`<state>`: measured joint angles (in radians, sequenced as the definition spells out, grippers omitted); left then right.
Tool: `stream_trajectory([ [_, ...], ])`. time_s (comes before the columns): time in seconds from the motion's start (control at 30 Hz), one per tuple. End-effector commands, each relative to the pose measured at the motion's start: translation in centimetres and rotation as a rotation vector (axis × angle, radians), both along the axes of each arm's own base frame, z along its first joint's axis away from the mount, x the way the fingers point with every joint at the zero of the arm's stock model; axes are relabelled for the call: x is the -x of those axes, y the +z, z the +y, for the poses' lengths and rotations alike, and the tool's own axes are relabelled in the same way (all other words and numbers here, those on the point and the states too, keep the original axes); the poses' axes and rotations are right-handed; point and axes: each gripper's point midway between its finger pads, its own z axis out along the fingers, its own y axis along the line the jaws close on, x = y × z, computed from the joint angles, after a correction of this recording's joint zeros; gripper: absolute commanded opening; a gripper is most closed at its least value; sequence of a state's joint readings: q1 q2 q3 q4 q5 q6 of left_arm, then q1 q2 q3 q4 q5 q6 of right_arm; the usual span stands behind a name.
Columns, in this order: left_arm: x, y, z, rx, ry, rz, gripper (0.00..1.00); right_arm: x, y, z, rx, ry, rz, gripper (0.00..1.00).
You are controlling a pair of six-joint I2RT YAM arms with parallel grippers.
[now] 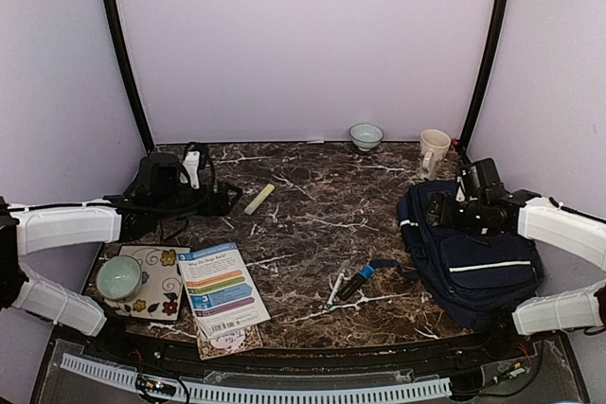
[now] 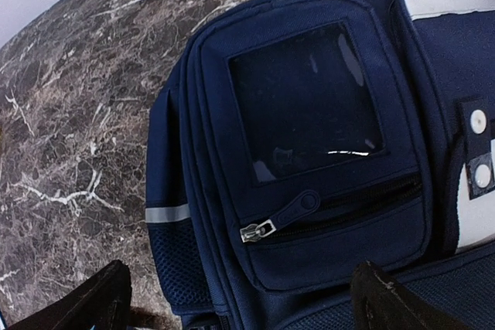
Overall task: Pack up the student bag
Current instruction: Move the pen to the center of the board.
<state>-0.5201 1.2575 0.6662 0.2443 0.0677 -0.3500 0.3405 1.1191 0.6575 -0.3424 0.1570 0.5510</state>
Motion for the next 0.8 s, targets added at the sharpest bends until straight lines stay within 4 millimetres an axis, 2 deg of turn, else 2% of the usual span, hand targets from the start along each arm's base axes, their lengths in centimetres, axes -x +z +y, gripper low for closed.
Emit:
stream_trajectory([
  [0.0,0.6,0.0,-4.7,-0.03,-0.17,-0.037,0.94,0.2,-0.5,1.3,0.032,0.044,0.036,1.0],
  [0.2,3.4,-2.7,-11.8,-0.167,-0.367,-0.019,0.91,1.3,-2.4,4.0,0.057,0.122,0.115,1.0],
  [0.37,6.1,-5.1,-17.3,-0.31,-0.506,-0.003,0.9,2.0,-3.2,4.9,0.094,0.135,0.141,1.0],
  [0.63,11.8,-7.6,-23.6,-0.347,-0.746,0.038,0.9,3.3,-3.9,5.4,0.129,0.155,0.172,1.0],
  [0.77,13.0,-9.9,-25.0,-0.452,-0.77,0.056,0.94,3.7,-4.1,5.5,0.134,0.16,0.172,0.99],
])
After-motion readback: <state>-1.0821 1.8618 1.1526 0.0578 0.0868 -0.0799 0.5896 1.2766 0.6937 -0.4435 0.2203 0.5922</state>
